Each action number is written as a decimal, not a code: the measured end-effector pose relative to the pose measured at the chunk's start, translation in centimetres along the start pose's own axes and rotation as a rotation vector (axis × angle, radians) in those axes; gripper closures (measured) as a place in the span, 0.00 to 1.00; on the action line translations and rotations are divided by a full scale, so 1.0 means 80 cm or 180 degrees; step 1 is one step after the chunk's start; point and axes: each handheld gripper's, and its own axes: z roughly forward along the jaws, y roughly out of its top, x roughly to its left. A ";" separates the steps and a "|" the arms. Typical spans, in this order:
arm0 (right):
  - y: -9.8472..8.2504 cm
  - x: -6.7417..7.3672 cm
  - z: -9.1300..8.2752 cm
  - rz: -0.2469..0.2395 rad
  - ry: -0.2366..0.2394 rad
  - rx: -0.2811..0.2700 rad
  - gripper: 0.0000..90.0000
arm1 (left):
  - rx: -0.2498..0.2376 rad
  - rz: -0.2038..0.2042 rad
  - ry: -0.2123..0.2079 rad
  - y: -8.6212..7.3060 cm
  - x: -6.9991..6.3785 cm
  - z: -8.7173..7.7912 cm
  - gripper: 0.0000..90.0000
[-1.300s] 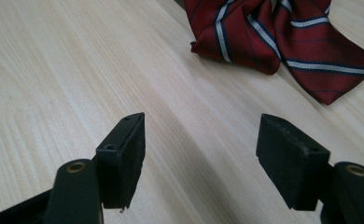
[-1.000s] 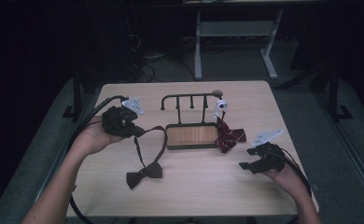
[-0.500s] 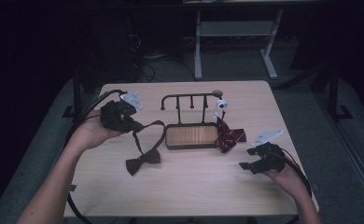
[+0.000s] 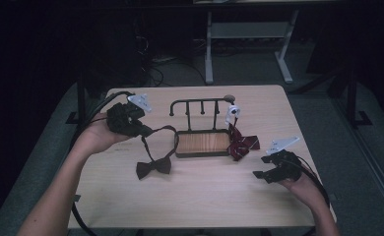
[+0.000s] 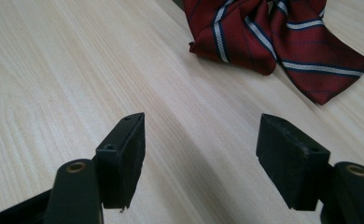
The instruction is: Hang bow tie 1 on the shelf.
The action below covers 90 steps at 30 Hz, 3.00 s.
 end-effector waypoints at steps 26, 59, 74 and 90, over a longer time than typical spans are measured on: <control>0.001 0.000 0.001 -0.0017 0.0017 0.0007 0.36 | -0.0003 -0.0035 -0.0005 0.009 0.011 -0.009 1.00; -0.002 -0.001 -0.005 -0.0034 0.0012 -0.0047 0.36 | 0.0083 -0.0233 0.0101 0.039 0.055 -0.003 1.00; -0.002 -0.003 -0.007 -0.0043 0.0008 -0.0063 0.36 | 0.0161 -0.0347 0.0144 0.043 0.073 0.010 1.00; -0.004 -0.002 -0.010 -0.0034 -0.0014 -0.0077 0.36 | 0.0265 -0.0468 0.0190 0.042 0.083 0.022 0.99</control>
